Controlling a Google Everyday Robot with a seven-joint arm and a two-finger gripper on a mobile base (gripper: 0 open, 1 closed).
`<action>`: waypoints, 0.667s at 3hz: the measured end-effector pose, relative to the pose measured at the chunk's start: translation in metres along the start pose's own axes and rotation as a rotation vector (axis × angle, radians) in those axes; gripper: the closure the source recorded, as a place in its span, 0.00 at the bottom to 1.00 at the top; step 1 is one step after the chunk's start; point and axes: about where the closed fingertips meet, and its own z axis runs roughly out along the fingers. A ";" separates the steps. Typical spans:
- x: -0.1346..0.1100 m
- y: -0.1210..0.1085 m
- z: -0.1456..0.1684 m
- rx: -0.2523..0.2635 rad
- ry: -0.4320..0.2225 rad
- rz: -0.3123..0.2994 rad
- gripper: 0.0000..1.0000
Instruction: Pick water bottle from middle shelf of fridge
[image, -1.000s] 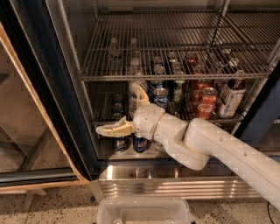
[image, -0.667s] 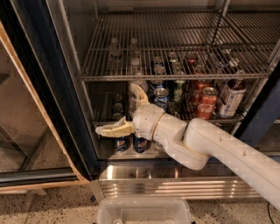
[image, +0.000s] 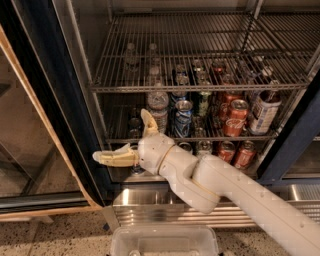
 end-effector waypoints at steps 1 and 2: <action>-0.007 0.017 0.027 -0.023 -0.034 0.137 0.00; -0.007 0.017 0.027 -0.023 -0.034 0.137 0.00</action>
Offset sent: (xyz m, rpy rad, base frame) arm 0.0015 0.0211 0.0109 0.0927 0.0796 0.0255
